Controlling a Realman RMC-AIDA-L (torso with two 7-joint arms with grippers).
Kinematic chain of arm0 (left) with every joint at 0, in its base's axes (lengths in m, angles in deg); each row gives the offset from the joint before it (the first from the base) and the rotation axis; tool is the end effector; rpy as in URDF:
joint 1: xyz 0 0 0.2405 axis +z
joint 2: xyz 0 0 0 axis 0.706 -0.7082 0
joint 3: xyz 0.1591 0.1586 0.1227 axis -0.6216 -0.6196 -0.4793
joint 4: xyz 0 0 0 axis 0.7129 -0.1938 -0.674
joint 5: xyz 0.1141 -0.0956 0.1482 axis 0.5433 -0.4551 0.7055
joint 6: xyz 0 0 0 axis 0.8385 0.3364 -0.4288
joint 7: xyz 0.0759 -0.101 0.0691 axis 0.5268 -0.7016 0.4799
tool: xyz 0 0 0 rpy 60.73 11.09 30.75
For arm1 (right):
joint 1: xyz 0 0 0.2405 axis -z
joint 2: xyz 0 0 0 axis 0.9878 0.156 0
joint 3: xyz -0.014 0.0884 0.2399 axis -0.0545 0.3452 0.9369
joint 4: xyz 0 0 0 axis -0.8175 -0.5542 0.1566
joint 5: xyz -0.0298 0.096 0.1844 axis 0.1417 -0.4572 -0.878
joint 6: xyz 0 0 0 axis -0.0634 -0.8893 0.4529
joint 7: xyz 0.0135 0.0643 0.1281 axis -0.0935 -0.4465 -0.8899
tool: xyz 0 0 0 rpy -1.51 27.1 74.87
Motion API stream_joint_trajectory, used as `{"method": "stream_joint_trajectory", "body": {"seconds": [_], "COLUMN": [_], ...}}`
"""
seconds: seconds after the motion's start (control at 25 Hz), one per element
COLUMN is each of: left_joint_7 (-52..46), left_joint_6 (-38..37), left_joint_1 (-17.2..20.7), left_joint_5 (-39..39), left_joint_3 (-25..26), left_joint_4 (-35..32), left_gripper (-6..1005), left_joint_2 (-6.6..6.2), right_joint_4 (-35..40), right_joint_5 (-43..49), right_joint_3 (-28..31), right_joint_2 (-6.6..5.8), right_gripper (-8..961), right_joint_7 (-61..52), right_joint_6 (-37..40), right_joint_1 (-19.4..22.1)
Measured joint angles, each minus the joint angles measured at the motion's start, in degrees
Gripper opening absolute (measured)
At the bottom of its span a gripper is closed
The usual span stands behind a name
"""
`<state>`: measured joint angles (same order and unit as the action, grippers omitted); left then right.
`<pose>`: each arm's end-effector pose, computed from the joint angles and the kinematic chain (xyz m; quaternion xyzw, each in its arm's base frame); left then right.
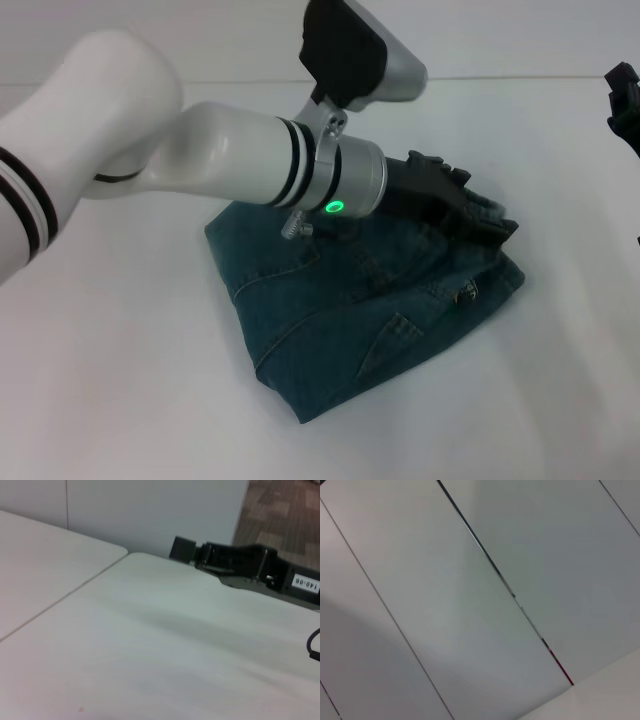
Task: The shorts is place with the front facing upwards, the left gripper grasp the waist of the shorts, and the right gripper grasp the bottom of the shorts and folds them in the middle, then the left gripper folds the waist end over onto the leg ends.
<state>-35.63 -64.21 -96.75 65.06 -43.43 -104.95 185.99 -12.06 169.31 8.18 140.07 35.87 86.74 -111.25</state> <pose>-0.0857 0.3880 -0.1421 -0.9731 -0.1646 -0.1054 0.1222 0.3083 0.3470 -0.0029 -0.6100 0.3799 0.4968 0.4866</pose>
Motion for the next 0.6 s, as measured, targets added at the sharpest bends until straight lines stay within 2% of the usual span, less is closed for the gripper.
{"method": "stream_joint_trajectory", "body": {"seconds": [0.16, 0.32, 0.44, 0.6], "left_joint_7": [0.2, 0.3, 2.6, 8.0], "left_joint_6": [0.5, -0.1, -3.5, -12.9], "left_joint_1": [0.1, 1.3, 3.7, 7.4], "left_joint_5": [-1.7, -4.0, -8.4, -15.8], "left_joint_3": [-0.3, 1.8, 6.8, 17.1], "left_joint_4": [0.0, -0.3, -1.2, -0.6], "left_gripper": [887, 888, 888, 888], "left_joint_2": [0.0, -0.01, -0.01, -0.1], "right_joint_4": [0.0, 0.0, 0.1, 3.1], "right_joint_5": [0.0, -0.1, 0.3, 3.1], "right_joint_3": [0.1, 0.2, -0.4, -3.5], "right_joint_2": [0.0, -0.03, -0.53, -2.24], "right_gripper": [42, 51, 57, 66], "right_joint_7": [0.0, 0.0, -0.9, -10.9], "right_joint_6": [-0.2, -0.7, -0.8, 0.3], "right_joint_1": [0.0, 0.0, 0.0, -0.4]}}
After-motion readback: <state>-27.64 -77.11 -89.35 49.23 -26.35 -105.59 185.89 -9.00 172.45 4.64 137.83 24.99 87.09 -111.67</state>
